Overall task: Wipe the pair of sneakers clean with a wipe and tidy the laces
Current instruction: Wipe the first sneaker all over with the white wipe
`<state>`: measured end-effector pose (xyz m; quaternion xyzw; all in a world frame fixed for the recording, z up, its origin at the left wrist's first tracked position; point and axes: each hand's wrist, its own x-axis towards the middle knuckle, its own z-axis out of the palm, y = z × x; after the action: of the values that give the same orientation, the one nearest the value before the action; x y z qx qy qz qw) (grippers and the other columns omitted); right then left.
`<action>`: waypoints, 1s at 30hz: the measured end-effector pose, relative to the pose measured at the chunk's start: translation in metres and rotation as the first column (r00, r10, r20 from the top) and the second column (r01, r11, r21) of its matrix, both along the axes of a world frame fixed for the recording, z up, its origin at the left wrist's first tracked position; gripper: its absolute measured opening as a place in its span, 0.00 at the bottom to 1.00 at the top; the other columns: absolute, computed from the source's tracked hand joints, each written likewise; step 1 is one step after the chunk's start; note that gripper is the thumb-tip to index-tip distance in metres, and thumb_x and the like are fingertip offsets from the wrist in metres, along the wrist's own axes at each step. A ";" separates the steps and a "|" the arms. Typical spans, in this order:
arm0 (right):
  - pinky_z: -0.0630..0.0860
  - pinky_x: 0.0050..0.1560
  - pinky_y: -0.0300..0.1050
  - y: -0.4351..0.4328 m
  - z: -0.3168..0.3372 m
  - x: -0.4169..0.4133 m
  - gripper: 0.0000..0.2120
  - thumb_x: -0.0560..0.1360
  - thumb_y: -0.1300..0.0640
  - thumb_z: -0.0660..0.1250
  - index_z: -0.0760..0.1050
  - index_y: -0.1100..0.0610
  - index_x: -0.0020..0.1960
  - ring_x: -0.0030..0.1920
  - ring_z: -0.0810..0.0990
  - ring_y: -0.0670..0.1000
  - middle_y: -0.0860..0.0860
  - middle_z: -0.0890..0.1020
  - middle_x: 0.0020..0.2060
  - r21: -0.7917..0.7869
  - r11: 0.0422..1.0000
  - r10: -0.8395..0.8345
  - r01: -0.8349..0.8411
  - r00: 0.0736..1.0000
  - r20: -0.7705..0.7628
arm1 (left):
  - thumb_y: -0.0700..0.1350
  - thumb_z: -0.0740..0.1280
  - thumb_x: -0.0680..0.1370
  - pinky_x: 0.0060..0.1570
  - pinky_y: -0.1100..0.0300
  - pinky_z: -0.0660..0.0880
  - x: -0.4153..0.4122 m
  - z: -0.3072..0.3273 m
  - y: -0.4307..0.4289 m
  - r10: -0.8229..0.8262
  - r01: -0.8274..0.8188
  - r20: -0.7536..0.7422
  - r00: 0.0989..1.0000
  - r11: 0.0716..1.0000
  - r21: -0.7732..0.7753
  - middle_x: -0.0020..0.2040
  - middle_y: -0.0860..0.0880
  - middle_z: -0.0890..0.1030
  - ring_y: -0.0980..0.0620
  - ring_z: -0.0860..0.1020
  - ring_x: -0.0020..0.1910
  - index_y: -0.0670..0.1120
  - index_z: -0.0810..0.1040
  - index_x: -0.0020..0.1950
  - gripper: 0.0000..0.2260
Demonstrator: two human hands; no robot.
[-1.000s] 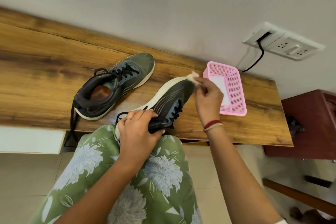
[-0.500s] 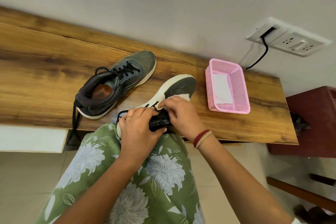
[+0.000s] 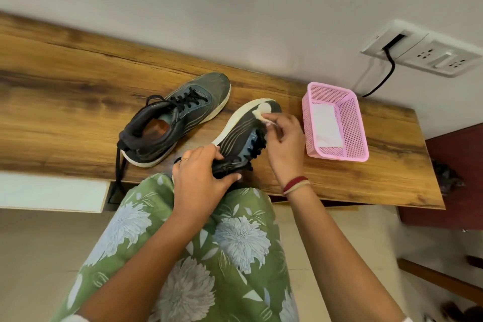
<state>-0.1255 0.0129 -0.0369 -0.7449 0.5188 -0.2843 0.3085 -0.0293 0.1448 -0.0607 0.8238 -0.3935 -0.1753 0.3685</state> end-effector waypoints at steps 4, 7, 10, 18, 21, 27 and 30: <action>0.61 0.53 0.35 0.014 -0.006 0.012 0.12 0.74 0.67 0.61 0.81 0.57 0.51 0.55 0.73 0.51 0.53 0.78 0.51 -0.047 0.965 0.239 -0.260 0.935 -0.263 | 0.56 0.78 0.62 0.47 0.54 0.60 0.000 0.001 0.000 0.041 -0.042 0.043 0.998 0.999 0.027 0.45 0.57 0.77 0.49 0.73 0.50 0.50 0.74 0.44 0.20; 0.62 0.56 0.39 0.023 -0.007 0.013 0.13 0.73 0.68 0.60 0.80 0.57 0.50 0.55 0.73 0.53 0.54 0.81 0.48 0.008 0.914 0.384 -0.407 0.856 -0.346 | 0.57 0.77 0.62 0.46 0.54 0.59 -0.005 0.000 -0.001 0.044 -0.047 0.072 0.996 0.998 0.042 0.43 0.58 0.74 0.49 0.72 0.49 0.51 0.73 0.44 0.19; 0.68 0.51 0.40 0.029 0.001 0.008 0.11 0.74 0.66 0.61 0.80 0.54 0.48 0.50 0.76 0.50 0.50 0.82 0.45 0.130 0.878 0.479 -0.462 0.827 -0.294 | 0.57 0.76 0.62 0.46 0.51 0.62 -0.012 -0.003 0.000 0.034 -0.039 0.099 0.995 0.998 0.049 0.43 0.56 0.76 0.48 0.72 0.48 0.52 0.73 0.43 0.18; 0.78 0.47 0.44 -0.002 0.015 -0.015 0.09 0.76 0.67 0.61 0.78 0.56 0.48 0.48 0.80 0.50 0.55 0.81 0.50 0.633 0.769 -0.397 -0.087 0.712 0.580 | 0.57 0.78 0.61 0.50 0.53 0.60 0.000 -0.004 -0.002 0.046 -0.044 -0.037 0.998 0.998 0.044 0.48 0.57 0.77 0.50 0.71 0.53 0.53 0.72 0.43 0.20; 0.77 0.47 0.43 -0.020 0.003 -0.014 0.09 0.76 0.68 0.62 0.77 0.56 0.45 0.44 0.80 0.48 0.51 0.81 0.43 0.577 0.792 -0.551 0.198 0.640 0.536 | 0.57 0.79 0.60 0.52 0.50 0.63 0.002 -0.004 -0.003 0.049 -0.046 -0.062 0.997 0.998 0.035 0.48 0.56 0.77 0.49 0.72 0.53 0.53 0.73 0.43 0.21; 0.71 0.50 0.28 0.001 -0.020 0.015 0.11 0.76 0.64 0.63 0.80 0.56 0.54 0.45 0.77 0.42 0.50 0.82 0.52 0.201 0.956 -0.233 0.215 0.970 0.073 | 0.57 0.79 0.59 0.52 0.50 0.64 0.002 -0.004 -0.003 0.046 -0.044 -0.062 0.997 0.999 0.029 0.46 0.55 0.79 0.49 0.72 0.51 0.52 0.73 0.42 0.20; 0.73 0.53 0.35 0.018 -0.019 0.021 0.13 0.76 0.64 0.62 0.80 0.55 0.57 0.49 0.79 0.46 0.50 0.82 0.52 0.026 0.993 -0.114 0.115 0.993 -0.019 | 0.57 0.79 0.59 0.50 0.51 0.65 0.004 -0.003 -0.003 0.026 -0.024 -0.041 0.999 0.999 0.042 0.46 0.54 0.80 0.48 0.72 0.50 0.51 0.74 0.42 0.20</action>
<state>-0.1045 0.0309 -0.0562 -0.7122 0.5670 -0.2880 0.2971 -0.0249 0.1421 -0.0634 0.8323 -0.3718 -0.1958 0.3616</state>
